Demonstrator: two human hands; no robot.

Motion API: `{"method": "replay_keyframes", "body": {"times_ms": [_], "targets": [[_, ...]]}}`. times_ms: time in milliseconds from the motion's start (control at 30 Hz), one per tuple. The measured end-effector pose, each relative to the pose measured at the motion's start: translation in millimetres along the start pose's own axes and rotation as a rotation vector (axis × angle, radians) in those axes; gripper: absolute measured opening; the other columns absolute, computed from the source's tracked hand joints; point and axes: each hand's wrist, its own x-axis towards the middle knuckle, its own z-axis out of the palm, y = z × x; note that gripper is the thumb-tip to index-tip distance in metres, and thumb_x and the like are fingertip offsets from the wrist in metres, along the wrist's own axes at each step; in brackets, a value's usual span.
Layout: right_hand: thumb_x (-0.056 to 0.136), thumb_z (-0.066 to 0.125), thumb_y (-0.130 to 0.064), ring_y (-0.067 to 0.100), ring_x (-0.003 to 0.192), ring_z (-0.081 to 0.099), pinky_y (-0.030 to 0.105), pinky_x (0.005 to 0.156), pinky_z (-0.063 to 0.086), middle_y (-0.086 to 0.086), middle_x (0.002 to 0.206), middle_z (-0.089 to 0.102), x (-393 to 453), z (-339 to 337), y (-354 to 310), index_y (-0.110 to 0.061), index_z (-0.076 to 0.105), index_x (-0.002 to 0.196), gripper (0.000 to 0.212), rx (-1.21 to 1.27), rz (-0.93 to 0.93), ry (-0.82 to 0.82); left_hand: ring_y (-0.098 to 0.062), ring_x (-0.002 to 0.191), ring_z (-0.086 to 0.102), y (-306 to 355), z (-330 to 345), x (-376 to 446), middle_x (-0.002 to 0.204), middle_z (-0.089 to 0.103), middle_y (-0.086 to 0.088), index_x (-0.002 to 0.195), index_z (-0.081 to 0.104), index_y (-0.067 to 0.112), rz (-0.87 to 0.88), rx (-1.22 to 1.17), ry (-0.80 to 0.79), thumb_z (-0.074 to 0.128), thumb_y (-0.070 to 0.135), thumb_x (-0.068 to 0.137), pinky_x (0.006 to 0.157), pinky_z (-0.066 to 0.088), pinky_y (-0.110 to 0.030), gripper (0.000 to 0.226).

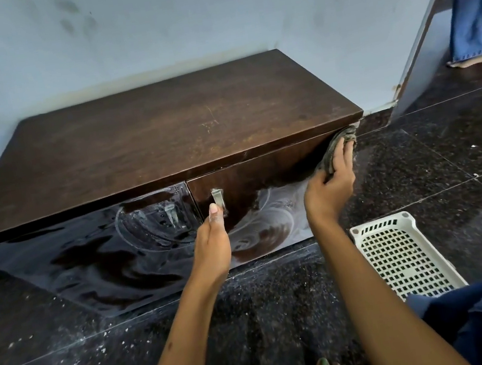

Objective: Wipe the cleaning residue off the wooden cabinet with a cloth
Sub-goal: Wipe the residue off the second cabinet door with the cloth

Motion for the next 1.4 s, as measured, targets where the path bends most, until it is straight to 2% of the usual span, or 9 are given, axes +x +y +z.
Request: {"method": "replay_keyframes", "body": {"times_ms": [133,300,400,533,600,800,1000,1167,1400], "targets": [[0.088,0.040,0.011,0.017,0.136,0.033,0.007,0.103,0.017,0.003,0.153,0.031,18.2,-0.4,-5.9,-0.007,0.040,0.143,0.058,0.132,0.139,0.048,-0.013,0.138,0.030,0.4,-0.9,1.8,0.151,0.032,0.000,0.144,0.033,0.018,0.019,-0.006,0.013,0.015,0.056,0.093,0.106,0.016,-0.026,0.066],[0.084,0.038,0.013,0.003,0.119,0.027,-0.011,0.090,0.011,0.007,0.153,0.031,10.1,0.3,-8.7,-0.005,0.040,0.142,0.060,0.083,0.000,0.055,-0.013,0.140,0.027,-4.8,-0.4,-0.5,0.152,0.031,0.001,0.144,0.032,0.021,0.002,0.014,0.011,0.013,0.062,0.090,0.112,0.014,-0.032,0.071],[0.082,0.038,0.015,0.002,0.121,0.031,-0.004,0.099,0.016,0.006,0.151,0.034,17.0,1.6,-6.1,-0.006,0.041,0.141,0.062,0.087,0.039,0.104,-0.012,0.139,0.028,-2.9,-2.8,0.5,0.151,0.032,0.001,0.144,0.033,0.022,0.013,0.005,0.009,0.013,0.064,0.086,0.110,0.015,-0.030,0.075],[0.088,0.038,0.008,0.017,0.135,0.039,0.027,0.115,0.028,0.002,0.148,0.040,49.6,2.9,-0.9,-0.013,0.041,0.143,0.058,0.130,0.318,0.117,-0.013,0.139,0.028,-4.8,-4.3,2.1,0.152,0.031,0.001,0.144,0.033,0.023,0.016,0.004,0.019,0.013,0.063,0.087,0.110,0.014,-0.031,0.072],[0.089,0.039,0.007,0.020,0.135,0.038,0.025,0.114,0.027,0.001,0.150,0.038,47.6,4.7,0.1,-0.013,0.038,0.144,0.058,0.111,0.339,0.104,-0.013,0.139,0.028,-6.2,-3.0,-0.2,0.152,0.031,0.000,0.144,0.032,0.021,0.022,0.009,0.020,0.013,0.063,0.086,0.110,0.015,-0.030,0.075],[0.088,0.040,0.013,0.012,0.141,0.021,0.014,0.112,0.014,0.006,0.156,0.022,-15.9,13.5,15.7,-0.007,0.029,0.146,0.062,0.102,0.106,-0.038,-0.014,0.139,0.029,-1.9,1.5,-1.0,0.151,0.032,0.000,0.144,0.033,0.018,0.031,-0.042,0.038,0.013,0.060,0.088,0.111,0.016,-0.029,0.073],[0.091,0.038,0.007,0.018,0.141,0.030,0.025,0.115,0.023,0.001,0.156,0.025,18.0,1.4,28.3,-0.013,0.030,0.148,0.061,0.203,0.392,-0.041,-0.012,0.137,0.032,-2.2,-4.8,-0.7,0.149,0.035,-0.001,0.143,0.035,0.016,0.029,-0.062,0.008,0.014,0.052,0.095,0.106,0.019,-0.024,0.063],[0.087,0.039,0.012,0.013,0.143,0.022,0.021,0.115,0.016,-0.003,0.157,0.018,-2.2,14.1,16.1,-0.014,0.027,0.148,0.067,0.194,0.167,-0.063,-0.013,0.137,0.032,-1.8,-2.9,-1.7,0.148,0.037,-0.001,0.142,0.037,0.018,0.030,-0.054,0.043,0.013,0.052,0.095,0.112,0.017,-0.029,0.062],[0.090,0.037,0.008,0.021,0.134,0.040,0.022,0.109,0.031,0.002,0.151,0.035,25.6,-3.0,41.0,-0.011,0.035,0.145,0.058,0.249,0.521,-0.041,-0.012,0.137,0.032,3.4,-2.5,-3.8,0.149,0.035,-0.001,0.143,0.035,0.017,0.018,-0.063,0.005,0.012,0.049,0.097,0.103,0.018,-0.021,0.060]]}}
